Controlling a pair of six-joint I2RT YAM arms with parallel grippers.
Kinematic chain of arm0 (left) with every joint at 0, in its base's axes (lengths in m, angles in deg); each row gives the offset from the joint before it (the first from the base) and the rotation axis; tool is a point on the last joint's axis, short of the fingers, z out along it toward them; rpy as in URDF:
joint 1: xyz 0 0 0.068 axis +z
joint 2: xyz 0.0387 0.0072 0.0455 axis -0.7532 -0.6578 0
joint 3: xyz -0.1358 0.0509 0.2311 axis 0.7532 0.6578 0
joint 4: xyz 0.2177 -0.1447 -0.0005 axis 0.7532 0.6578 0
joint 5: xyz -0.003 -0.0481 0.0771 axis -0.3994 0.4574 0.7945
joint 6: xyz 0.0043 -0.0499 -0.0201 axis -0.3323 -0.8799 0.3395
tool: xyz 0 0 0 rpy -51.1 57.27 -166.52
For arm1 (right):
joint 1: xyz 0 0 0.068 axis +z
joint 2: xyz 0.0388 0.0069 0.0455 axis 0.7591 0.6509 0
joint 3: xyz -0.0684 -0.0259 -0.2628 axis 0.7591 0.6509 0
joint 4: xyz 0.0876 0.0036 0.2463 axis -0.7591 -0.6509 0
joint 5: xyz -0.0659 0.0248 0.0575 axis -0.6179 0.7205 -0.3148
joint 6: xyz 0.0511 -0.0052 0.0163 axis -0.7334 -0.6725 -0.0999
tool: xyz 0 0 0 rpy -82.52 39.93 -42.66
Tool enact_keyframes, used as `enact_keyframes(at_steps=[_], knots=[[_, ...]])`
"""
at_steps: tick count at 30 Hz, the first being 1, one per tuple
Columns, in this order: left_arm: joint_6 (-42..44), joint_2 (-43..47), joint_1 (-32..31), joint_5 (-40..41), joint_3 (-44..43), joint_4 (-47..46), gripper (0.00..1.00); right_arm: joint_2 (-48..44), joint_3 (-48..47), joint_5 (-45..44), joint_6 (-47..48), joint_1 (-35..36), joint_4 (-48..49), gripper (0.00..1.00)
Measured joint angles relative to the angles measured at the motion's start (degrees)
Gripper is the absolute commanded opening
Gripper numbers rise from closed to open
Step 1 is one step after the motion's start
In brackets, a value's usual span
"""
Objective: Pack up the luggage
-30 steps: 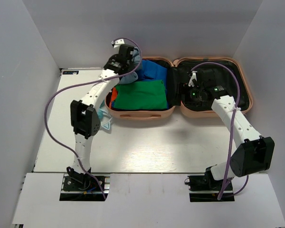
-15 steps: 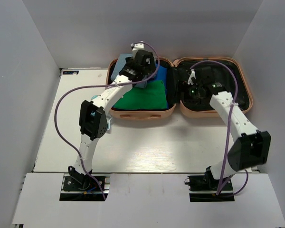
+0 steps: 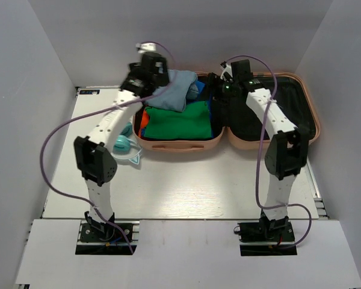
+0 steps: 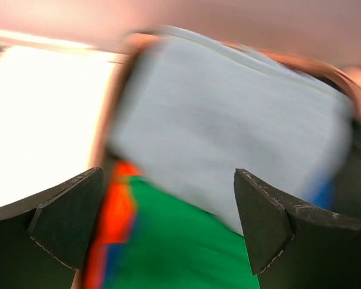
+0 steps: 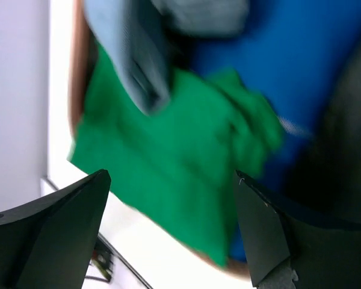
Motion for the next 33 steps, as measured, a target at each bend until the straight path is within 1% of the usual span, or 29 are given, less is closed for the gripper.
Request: enact_keyframes(at_steps=[4, 7, 10, 14, 16, 22, 23, 24, 25, 27, 28, 29, 33], knots=[[-2.14, 2.86, 9.27, -0.72, 2.89, 3.02, 1.0, 8.0, -8.94, 1.92, -3.85, 1.84, 4.11, 0.87], [-2.36, 2.54, 12.68, -2.95, 5.01, 4.55, 1.0, 14.1, -14.71, 2.01, -7.13, 3.04, 8.39, 0.87], [-1.4, 0.66, 12.72, -6.21, 5.22, 5.29, 1.0, 19.93, -19.19, 1.86, -10.93, 3.93, 13.7, 0.88], [0.09, -2.32, 11.39, -11.89, 5.05, 5.01, 1.0, 25.24, -20.81, 0.83, -16.35, 3.82, 20.22, 0.88], [0.9, -4.28, 10.82, -14.51, 4.37, 4.59, 1.0, 26.6, -20.96, -0.44, -17.55, 3.54, 21.9, 0.9], [1.4, -9.57, 10.43, -19.19, 3.41, 4.07, 1.0, 27.02, -20.96, -4.98, -19.41, 3.34, 27.06, 0.9], [1.38, -10.1, 10.43, -19.61, 3.34, 4.02, 1.0, 27.06, -20.96, -5.6, -19.71, 3.3, 28.22, 0.87], [1.36, -10.69, 10.43, -20.17, 3.02, 3.98, 1.0, 27.12, -20.96, -5.95, -20.06, 3.21, 29.31, 0.8], [1.33, -11.34, 10.43, -20.59, 2.56, 3.8, 1.0, 27.21, -20.96, -6.19, -20.63, 3.08, 30.53, 0.63], [1.27, -12.5, 10.43, -21.42, 1.4, 3.43, 1.0, 27.78, -21.11, -6.64, -21.59, 2.75, 33.22, 0.43], [1.25, -12.9, 10.49, -21.99, 1.11, 3.13, 1.0, 28.24, -21.55, -6.71, -21.88, 2.56, 34.12, 0.18], [1.22, -13.14, 10.54, -22.38, 0.87, 3.02, 1.0, 28.81, -22.05, -6.71, -21.51, 2.36, 34.8, 0.0], [1.27, -13.29, 10.58, -24.55, 0.83, 2.56, 1.0, 29.46, -22.27, -6.16, -19.39, 1.79, 35.5, 0.0]])
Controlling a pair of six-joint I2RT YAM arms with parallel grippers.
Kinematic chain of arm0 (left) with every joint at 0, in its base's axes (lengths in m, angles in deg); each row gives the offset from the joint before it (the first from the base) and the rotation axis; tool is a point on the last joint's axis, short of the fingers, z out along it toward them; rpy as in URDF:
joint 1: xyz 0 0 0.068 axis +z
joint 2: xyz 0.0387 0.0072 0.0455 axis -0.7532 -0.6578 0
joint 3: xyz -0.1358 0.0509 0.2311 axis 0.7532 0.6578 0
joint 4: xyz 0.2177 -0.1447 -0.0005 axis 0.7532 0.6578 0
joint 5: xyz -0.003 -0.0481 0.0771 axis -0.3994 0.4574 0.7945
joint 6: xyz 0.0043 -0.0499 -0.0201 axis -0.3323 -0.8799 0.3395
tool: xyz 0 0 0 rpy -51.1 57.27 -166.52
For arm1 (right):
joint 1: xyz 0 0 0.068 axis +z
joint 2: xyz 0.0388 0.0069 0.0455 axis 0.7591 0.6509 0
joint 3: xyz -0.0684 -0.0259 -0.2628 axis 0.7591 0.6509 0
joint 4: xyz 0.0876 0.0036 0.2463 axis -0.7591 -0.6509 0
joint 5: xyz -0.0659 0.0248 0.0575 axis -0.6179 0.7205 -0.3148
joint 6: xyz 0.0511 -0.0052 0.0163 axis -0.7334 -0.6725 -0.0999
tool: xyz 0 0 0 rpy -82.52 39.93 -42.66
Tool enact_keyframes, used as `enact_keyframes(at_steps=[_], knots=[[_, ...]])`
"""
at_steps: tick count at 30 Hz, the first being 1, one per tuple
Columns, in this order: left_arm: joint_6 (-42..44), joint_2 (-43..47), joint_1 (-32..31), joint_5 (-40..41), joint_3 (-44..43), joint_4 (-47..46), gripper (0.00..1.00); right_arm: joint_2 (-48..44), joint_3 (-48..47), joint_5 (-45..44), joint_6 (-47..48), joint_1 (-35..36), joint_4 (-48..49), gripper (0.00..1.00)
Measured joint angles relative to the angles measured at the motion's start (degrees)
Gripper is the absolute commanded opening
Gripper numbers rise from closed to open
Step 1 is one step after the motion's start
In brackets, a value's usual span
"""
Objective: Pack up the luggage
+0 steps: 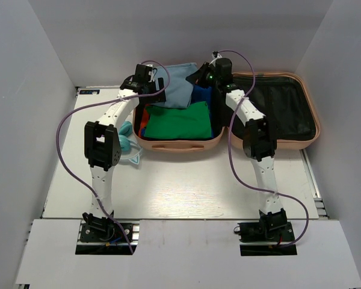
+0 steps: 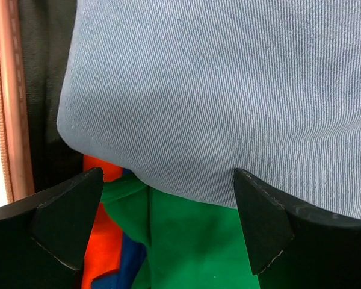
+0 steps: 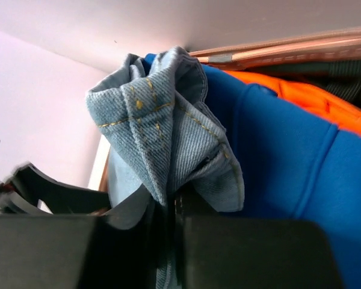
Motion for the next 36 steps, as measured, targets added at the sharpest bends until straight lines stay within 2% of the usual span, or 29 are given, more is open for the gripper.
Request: enact_keyframes(at_steps=[9, 18, 20, 21, 23, 24, 29, 33, 36], knots=[[1.68, 0.44, -2.12, -2.14, 0.5, -0.79, 1.0, 0.17, -0.85, 2.95, 10.69, -2.08, -3.32, 0.0], [2.54, 4.04, -4.28, -1.75, 2.19, 2.56, 1.0, 3.17, -3.52, 5.03, 14.69, -5.66, -7.17, 0.0], [2.54, 6.01, -4.15, -0.11, 3.21, 3.8, 1.0, 3.34, -3.58, 5.73, 15.23, -6.14, -7.61, 0.11], [2.51, 7.04, -4.07, 1.14, 3.65, 4.66, 1.0, 3.34, -3.61, 6.21, 15.5, -6.29, -7.72, 0.31], [2.45, 9.49, -3.87, 3.98, 4.83, 5.95, 1.0, 3.34, -3.76, 7.08, 16.39, -6.4, -7.69, 0.46], [2.32, 10.73, -3.65, 5.42, 5.31, 6.93, 1.0, 3.34, -3.82, 7.32, 17.07, -6.47, -7.67, 0.68], [-0.42, 18.29, -0.24, 9.88, 8.74, 10.95, 1.0, 3.1, -3.8, 8.13, 18.62, -7.04, -7.96, 0.8], [-2.03, 24.22, 3.58, 13.55, 13.79, 12.98, 1.0, 0.35, -3.13, 5.88, 21.62, -7.5, -10.62, 0.8], [-2.75, 27.02, 4.52, 16.24, 17.03, 14.23, 1.0, -4.15, -2.1, 1.16, 23.78, -7.63, -12.11, 0.73]])
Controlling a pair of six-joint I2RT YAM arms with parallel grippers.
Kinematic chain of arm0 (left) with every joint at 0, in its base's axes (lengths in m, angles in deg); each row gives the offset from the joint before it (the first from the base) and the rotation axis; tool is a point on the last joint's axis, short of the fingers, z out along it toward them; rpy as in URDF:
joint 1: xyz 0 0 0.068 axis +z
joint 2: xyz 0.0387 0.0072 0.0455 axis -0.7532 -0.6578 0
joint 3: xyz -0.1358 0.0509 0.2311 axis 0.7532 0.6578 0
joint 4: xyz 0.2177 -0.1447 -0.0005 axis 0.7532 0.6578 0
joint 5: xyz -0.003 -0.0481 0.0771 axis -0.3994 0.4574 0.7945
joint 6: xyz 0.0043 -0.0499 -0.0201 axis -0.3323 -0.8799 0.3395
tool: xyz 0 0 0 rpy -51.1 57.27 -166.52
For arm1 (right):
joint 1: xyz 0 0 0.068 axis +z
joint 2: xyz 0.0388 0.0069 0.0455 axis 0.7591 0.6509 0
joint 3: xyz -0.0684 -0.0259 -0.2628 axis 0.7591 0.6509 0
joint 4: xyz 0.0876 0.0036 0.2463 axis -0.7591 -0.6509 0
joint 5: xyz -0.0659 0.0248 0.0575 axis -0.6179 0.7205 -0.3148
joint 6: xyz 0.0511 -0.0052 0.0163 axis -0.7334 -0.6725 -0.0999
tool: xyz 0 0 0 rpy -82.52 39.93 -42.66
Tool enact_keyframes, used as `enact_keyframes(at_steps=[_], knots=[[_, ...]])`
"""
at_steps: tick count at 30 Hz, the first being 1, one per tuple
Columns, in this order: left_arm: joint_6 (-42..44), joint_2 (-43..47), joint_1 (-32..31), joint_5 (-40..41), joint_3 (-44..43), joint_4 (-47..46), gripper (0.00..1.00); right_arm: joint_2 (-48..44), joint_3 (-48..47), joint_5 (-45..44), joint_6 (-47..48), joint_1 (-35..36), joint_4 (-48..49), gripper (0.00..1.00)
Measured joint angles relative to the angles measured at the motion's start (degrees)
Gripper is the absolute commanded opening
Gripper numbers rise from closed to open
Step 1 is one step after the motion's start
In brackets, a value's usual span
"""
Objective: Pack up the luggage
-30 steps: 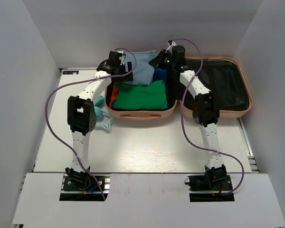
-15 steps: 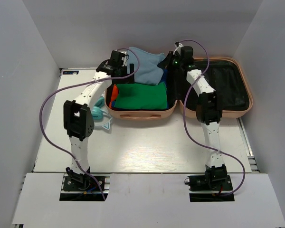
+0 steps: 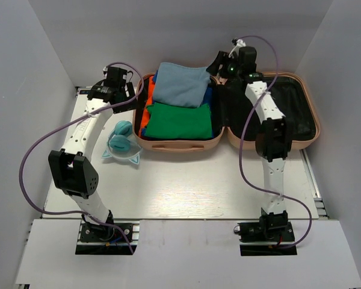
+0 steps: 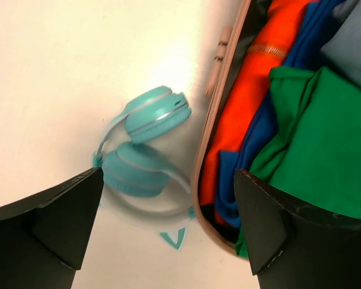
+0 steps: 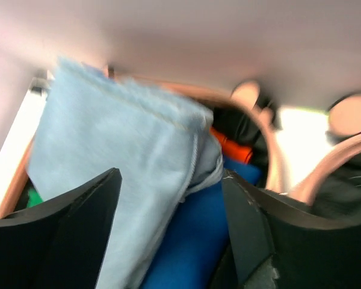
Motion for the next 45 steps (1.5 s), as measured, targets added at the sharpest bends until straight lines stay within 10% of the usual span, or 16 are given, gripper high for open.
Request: enact_keyframes(at_steps=[5, 9, 23, 33, 45], knots=[[-0.28, 1.18, -0.28, 0.9, 2.21, 1.09, 1.0, -7.37, 0.59, -6.71, 1.84, 0.13, 1.57, 0.23], [-0.26, 1.16, -0.22, 1.09, 2.49, 1.11, 1.0, -6.16, -3.56, -6.71, 0.61, 0.68, 3.67, 0.17], [4.5, 0.96, 0.44, -6.8, 15.87, -8.33, 1.0, 16.63, -4.39, -1.55, -4.39, 4.13, 17.97, 0.22], [5.9, 2.25, 0.44, -11.74, 24.02, -14.27, 1.0, 14.64, -4.81, -2.01, -0.57, 5.11, 19.67, 0.52], [3.32, 14.36, 0.48, -11.04, 36.0, -19.19, 1.0, 1.99, -4.79, -5.81, 6.78, 10.62, 14.49, 0.54]])
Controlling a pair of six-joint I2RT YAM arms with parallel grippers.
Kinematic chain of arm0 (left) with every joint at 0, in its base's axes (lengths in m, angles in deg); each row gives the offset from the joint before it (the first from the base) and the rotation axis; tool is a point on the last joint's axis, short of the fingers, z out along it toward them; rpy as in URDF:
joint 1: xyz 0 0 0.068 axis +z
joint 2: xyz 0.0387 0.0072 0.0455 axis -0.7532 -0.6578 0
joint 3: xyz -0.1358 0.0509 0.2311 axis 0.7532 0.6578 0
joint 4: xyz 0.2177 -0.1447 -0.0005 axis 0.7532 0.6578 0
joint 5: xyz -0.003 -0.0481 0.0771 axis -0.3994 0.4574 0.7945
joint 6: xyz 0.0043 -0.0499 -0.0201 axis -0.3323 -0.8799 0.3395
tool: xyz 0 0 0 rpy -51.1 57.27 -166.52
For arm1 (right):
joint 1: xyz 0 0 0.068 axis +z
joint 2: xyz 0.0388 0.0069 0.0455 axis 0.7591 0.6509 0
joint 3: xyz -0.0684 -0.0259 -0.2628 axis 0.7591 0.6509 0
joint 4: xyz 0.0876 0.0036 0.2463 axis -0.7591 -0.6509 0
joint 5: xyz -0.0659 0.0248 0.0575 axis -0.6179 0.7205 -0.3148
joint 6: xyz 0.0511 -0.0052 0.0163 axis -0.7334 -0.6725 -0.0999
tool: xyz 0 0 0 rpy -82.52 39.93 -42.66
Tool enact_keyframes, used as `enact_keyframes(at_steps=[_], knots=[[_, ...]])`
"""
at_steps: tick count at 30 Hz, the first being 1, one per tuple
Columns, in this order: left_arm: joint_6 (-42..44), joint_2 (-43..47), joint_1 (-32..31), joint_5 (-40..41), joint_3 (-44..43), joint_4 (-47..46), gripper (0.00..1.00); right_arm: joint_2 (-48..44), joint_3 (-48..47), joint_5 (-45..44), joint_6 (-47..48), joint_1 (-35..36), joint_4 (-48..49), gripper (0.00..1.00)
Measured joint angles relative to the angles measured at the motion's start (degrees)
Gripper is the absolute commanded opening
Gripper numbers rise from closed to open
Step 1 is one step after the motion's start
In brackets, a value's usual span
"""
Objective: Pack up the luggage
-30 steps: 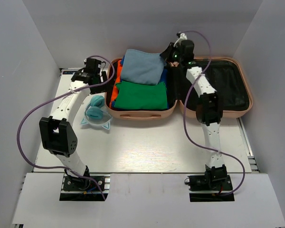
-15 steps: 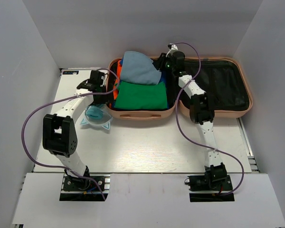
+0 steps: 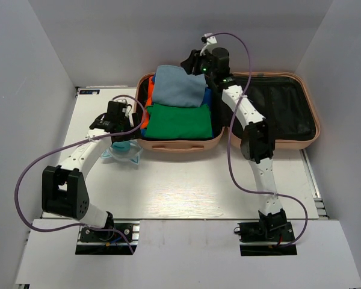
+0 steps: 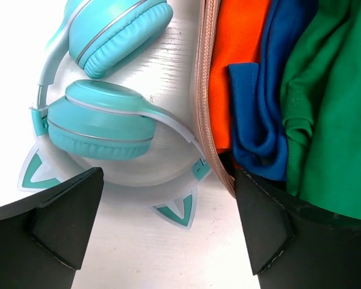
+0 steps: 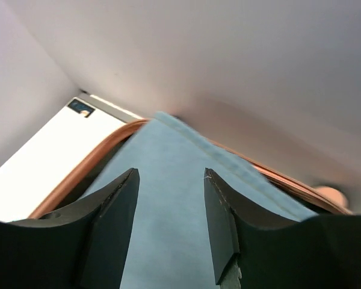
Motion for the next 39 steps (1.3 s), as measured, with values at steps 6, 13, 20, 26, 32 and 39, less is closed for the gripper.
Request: enact_keyframes(at_steps=[6, 13, 20, 26, 32, 39], knots=[[0.46, 0.31, 0.04, -0.87, 1.14, -1.16, 1.0, 3.54, -0.02, 0.55, 0.04, 4.52, 1.7, 0.54], [1.07, 2.97, 0.39, -3.45, 7.1, -8.44, 1.0, 13.81, -0.72, 0.13, 0.02, 8.79, 2.43, 0.52], [3.72, 5.18, -0.09, -4.48, 10.93, -13.68, 0.95, 10.29, 0.07, -0.39, 1.84, 8.81, -1.22, 0.63], [4.02, 8.46, -1.11, -3.98, 14.21, -15.96, 0.94, -1.75, 7.1, -0.33, 1.66, 8.15, -4.2, 0.79], [2.69, 13.2, -3.76, -1.81, 19.04, -18.62, 0.92, -20.63, 16.92, -2.91, 1.42, 7.34, -5.75, 0.82], [-0.17, 14.88, -9.79, 6.69, 21.42, -20.35, 0.88, -29.33, 22.32, -6.08, 1.38, 5.4, -7.93, 0.71]])
